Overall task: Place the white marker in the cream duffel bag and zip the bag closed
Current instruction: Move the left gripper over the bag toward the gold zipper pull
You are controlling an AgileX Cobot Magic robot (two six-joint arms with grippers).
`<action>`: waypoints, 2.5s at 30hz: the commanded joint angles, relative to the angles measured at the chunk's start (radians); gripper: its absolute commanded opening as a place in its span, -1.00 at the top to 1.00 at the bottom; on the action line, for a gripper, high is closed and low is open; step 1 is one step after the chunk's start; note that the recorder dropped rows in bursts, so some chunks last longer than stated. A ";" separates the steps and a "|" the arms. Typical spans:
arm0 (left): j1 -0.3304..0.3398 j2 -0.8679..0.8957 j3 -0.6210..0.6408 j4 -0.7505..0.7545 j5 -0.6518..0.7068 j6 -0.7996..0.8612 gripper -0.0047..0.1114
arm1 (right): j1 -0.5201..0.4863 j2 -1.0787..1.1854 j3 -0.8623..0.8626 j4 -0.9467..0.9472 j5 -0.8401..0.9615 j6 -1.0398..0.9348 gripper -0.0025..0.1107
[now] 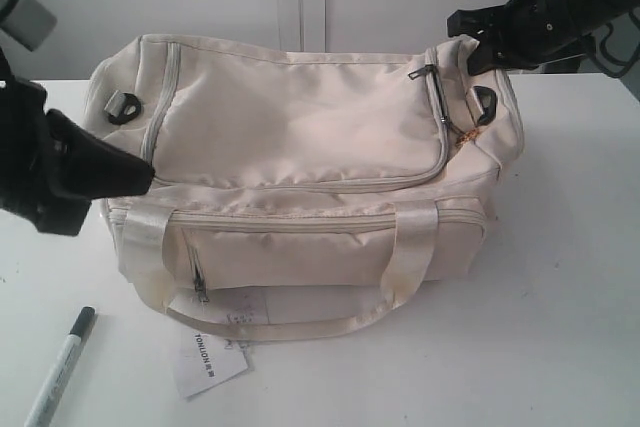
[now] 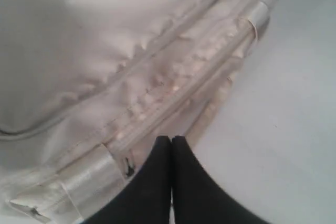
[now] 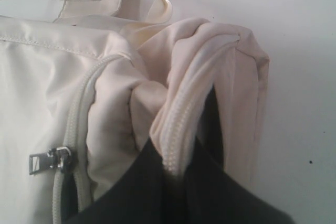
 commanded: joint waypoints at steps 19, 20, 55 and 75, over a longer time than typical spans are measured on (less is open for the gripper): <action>-0.006 0.012 -0.007 1.293 -0.007 -1.127 0.92 | -0.002 -0.003 -0.004 0.008 -0.005 -0.012 0.96; -0.006 0.012 -0.007 1.268 -0.110 -1.130 0.92 | -0.002 -0.003 -0.004 0.008 -0.005 -0.012 0.96; -0.368 0.399 -0.425 0.684 -0.169 -0.593 0.92 | -0.002 -0.003 -0.004 0.008 -0.005 -0.012 0.96; -0.438 0.571 -0.542 -0.087 -0.267 0.188 0.92 | -0.002 -0.003 -0.004 0.008 -0.005 -0.012 0.96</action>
